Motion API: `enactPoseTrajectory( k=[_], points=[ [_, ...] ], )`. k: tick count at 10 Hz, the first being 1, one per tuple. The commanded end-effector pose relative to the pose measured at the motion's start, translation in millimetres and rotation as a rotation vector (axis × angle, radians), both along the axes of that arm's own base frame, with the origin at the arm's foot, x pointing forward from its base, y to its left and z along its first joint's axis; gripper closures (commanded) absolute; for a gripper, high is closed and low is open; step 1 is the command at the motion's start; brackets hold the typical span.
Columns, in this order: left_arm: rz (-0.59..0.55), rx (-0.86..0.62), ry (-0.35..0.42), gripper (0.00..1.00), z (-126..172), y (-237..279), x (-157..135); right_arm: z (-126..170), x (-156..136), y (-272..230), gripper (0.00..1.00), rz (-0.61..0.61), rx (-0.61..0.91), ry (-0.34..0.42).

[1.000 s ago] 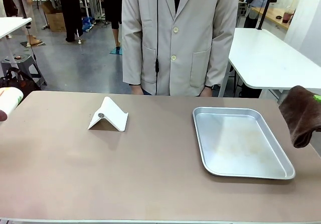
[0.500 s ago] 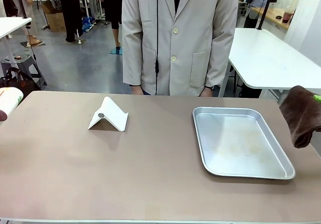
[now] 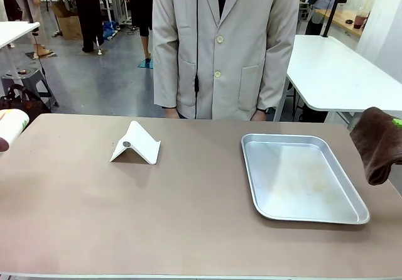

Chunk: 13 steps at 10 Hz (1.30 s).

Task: Clean the surface of the table.
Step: Return the Lint Roller and towel to their original positions.

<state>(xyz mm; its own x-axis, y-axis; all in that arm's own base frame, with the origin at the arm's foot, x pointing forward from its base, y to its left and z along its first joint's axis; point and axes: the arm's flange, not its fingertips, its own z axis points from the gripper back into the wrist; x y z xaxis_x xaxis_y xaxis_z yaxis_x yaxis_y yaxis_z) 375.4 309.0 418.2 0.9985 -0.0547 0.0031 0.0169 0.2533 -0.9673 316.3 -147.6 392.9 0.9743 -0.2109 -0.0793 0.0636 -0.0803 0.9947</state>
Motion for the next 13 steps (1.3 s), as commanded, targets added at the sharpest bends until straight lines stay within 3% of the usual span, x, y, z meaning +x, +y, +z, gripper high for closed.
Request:
enactPoseTrajectory(
  k=[1, 5, 6, 9, 13],
  points=[
    [0.016, -0.013, 0.004, 0.78, 3.6, -0.5, -0.3, 3.1, -1.0, 1.3, 0.91, 0.008, 0.006, -0.007],
    [0.0, 0.0, 0.0, 0.78, 0.0, 0.0, 0.0, 5.6, -9.9, 0.3, 0.91, -0.046, -0.006, 0.0],
    [0.042, 0.055, 0.011, 0.78, 14.9, -13.9, -1.9, 15.4, -1.7, 16.9, 0.91, -0.069, -0.042, -0.007],
    [-0.066, 0.155, -0.08, 0.78, 75.0, -81.2, 2.0, 58.0, 27.0, 84.1, 0.91, -0.025, -0.193, -0.041],
    [-0.088, 0.334, -0.07, 0.78, 106.0, -206.6, 18.3, 99.0, 60.5, 204.4, 0.91, 0.018, -0.291, -0.04]
  ],
)
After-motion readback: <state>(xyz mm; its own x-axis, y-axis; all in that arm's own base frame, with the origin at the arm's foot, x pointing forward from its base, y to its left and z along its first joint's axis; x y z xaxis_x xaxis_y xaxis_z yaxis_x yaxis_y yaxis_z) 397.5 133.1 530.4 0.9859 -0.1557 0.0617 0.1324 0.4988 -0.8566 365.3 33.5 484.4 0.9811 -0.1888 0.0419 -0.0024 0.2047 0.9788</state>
